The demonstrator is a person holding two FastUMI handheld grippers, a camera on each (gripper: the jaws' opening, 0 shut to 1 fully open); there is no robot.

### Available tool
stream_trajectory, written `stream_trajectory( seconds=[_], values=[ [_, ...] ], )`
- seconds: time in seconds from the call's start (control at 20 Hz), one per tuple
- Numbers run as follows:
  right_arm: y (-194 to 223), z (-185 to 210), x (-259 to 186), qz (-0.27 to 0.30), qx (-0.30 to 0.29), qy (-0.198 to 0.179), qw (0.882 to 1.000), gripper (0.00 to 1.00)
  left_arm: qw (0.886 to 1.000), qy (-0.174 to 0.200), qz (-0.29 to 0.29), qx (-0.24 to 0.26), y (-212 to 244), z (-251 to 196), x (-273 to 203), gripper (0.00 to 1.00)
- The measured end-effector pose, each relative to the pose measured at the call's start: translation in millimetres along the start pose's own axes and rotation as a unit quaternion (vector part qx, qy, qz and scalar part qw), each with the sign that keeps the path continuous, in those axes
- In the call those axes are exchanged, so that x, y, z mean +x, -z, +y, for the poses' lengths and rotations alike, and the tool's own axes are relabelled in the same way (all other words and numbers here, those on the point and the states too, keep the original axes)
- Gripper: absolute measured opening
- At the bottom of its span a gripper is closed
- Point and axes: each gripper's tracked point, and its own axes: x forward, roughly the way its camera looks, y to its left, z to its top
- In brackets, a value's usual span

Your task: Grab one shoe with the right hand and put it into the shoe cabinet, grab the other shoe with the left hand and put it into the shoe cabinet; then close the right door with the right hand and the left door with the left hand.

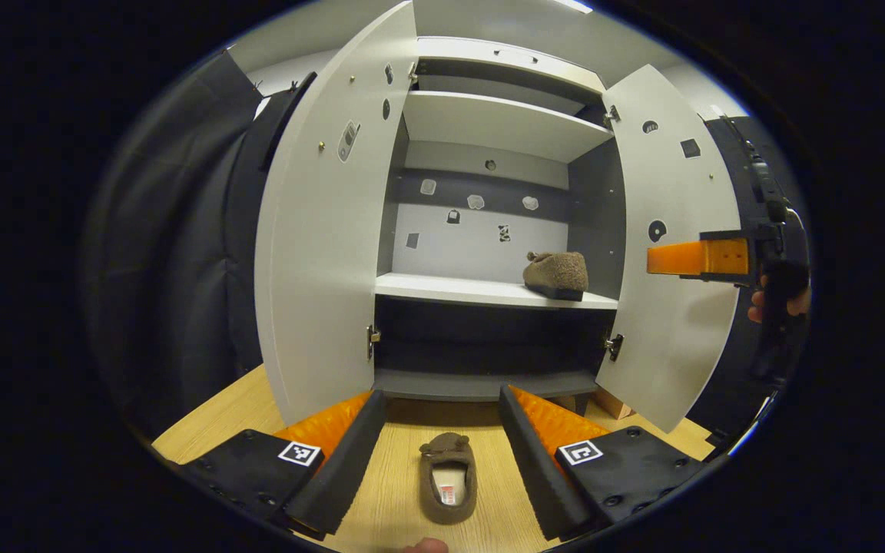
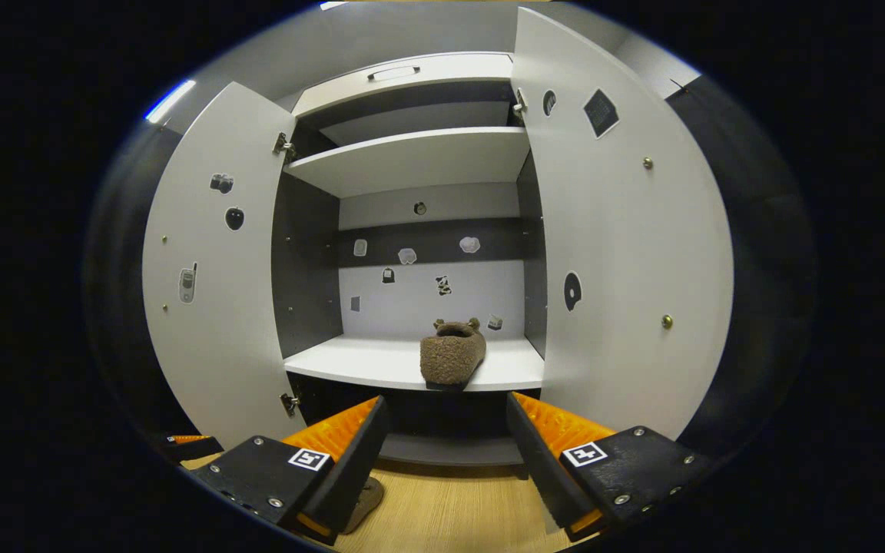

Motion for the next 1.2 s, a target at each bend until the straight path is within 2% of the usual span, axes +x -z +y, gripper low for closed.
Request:
stream_trajectory(
  seconds=[0.05,0.15,0.3,0.45,0.5,0.6,0.75,0.8,0.85,1.05,1.2],
  values=[
    [4,-2,-4,-0.001,-0.002,0.001,1.0,0.94,1.0,0.006,0.005,-0.002,0,-2,7,0.94],
    [5,-8,-11,-0.011,-0.005,0.006,1.0,0.94,0.999,0.024,0.035,-0.005,13,-3,25,0.96],
    [16,-10,-23,-0.01,0.01,0.003,1.0,0.94,0.992,0.045,0.115,-0.016,64,2,47,0.97],
    [27,-14,-34,-0.003,0.009,-0.008,1.0,0.94,0.977,0.024,0.211,-0.025,138,21,62,0.97],
    [29,-12,-37,-0.001,0.009,-0.015,1.0,0.94,0.971,0.014,0.235,-0.029,162,26,65,1.0],
    [36,-15,-43,0.003,0.008,-0.019,1.0,0.94,0.961,-0.011,0.274,-0.029,200,39,71,0.98],
    [45,-17,-52,0.012,0.014,-0.02,1.0,0.94,0.954,-0.032,0.298,-0.024,226,55,90,1.0],
    [49,-19,-55,0.017,0.017,-0.02,1.0,0.94,0.953,-0.037,0.301,-0.017,228,60,100,0.98],
    [52,-19,-57,0.021,0.02,-0.02,0.999,0.94,0.954,-0.041,0.298,-0.01,249,63,109,0.98],
    [55,-30,-65,0.026,0.017,-0.005,1.0,0.94,0.958,-0.042,0.283,0.005,245,70,150,0.98],
    [56,-33,-73,0.028,0.01,0.007,1.0,0.94,0.96,-0.039,0.279,-0.009,254,70,168,0.98]
  ],
)
